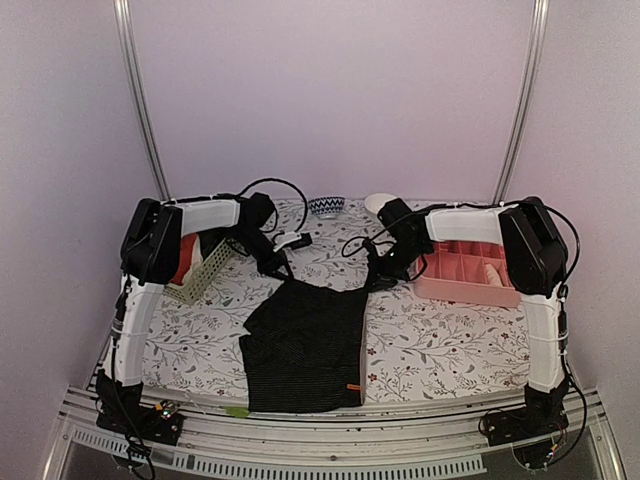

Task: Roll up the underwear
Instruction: Pick up the underwear from the center of the board, then fold the underwear at the center of the board.

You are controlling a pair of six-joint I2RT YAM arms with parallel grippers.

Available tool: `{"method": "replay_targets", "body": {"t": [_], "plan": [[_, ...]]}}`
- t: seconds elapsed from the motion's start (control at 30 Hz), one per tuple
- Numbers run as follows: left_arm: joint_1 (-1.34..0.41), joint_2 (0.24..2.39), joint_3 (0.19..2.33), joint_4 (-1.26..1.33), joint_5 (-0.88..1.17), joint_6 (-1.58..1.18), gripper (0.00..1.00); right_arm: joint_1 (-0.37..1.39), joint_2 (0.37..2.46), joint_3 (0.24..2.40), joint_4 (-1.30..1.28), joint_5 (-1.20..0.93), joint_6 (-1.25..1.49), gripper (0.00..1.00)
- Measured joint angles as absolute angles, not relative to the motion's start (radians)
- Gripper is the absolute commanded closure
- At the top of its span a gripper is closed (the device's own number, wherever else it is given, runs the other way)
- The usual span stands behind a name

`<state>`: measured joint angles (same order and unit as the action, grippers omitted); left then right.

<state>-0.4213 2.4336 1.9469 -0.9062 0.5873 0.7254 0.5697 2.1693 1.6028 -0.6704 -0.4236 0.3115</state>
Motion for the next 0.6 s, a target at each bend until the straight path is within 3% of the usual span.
{"method": "replay_targets", "body": {"t": [0.13, 0.37, 0.6], "plan": [[-0.405, 2.442, 1.994, -0.913, 0.567, 0.716, 1.0, 0.569, 2.17, 1.627, -0.673, -0.418, 0.294, 1.0], [-0.354, 2.48, 2.28, -0.926, 0.574, 0.711, 1.0, 0.568, 2.176, 1.744, -0.634, -0.391, 0.228, 1.0], [-0.348, 2.388, 2.077, -0.888, 0.594, 0.746, 1.0, 0.568, 2.175, 1.765, -0.533, -0.368, 0.086, 1.0]]}}
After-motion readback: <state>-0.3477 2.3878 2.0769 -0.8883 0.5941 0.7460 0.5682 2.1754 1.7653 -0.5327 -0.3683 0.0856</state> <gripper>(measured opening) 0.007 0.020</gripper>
